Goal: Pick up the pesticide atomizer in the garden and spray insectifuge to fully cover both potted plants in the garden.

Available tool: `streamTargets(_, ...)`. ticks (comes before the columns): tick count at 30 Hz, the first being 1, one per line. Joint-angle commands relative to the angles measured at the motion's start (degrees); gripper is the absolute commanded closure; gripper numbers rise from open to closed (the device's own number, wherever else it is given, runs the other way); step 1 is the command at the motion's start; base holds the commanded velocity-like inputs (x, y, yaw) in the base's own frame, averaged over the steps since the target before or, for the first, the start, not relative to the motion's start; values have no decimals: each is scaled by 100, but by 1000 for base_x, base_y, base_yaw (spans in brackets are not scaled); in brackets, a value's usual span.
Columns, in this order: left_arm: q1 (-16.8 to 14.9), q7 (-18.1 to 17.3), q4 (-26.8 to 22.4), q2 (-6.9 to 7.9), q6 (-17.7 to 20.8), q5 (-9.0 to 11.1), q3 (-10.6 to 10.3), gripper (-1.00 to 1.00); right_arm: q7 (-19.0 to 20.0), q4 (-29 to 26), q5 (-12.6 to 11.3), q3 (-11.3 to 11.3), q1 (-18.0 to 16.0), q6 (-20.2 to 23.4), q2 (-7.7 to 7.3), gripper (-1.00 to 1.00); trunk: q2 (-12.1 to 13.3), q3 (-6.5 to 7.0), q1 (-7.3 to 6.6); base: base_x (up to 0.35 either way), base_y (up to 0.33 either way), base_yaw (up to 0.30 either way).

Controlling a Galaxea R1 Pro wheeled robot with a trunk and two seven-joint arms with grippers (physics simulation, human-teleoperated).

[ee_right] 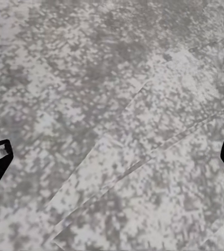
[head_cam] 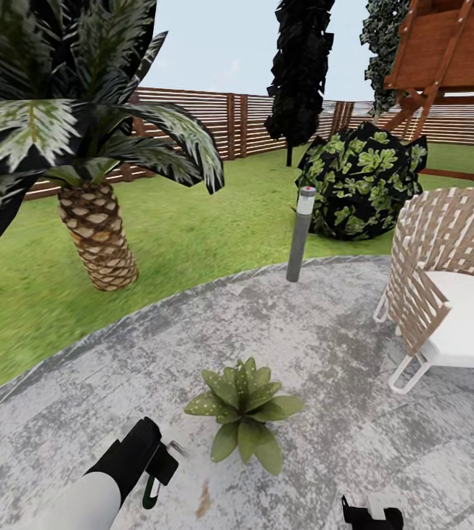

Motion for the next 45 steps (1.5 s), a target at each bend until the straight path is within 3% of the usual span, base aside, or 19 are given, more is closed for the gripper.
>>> streamTargets(1,-1,-48,-17,-5,20,-60,21,100,-31,13,59,-22,-5,-18,3,-100,-2,-5,-1,-32,-271,0)
streamTargets(10,-1,-48,-22,6,29,-53,21,100,-36,15,60,-23,-5,-18,6,-100,-2,-5,-1,-143,-234,84)
streamTargets(31,-1,-50,-83,21,12,-47,26,100,-39,15,63,-25,-5,-18,6,-100,-2,-5,-1,-3,-9,194)
streamTargets(45,-1,-50,-92,21,12,-44,37,100,-39,15,66,-21,-5,-18,14,-100,-2,-5,-1,0,-257,98)
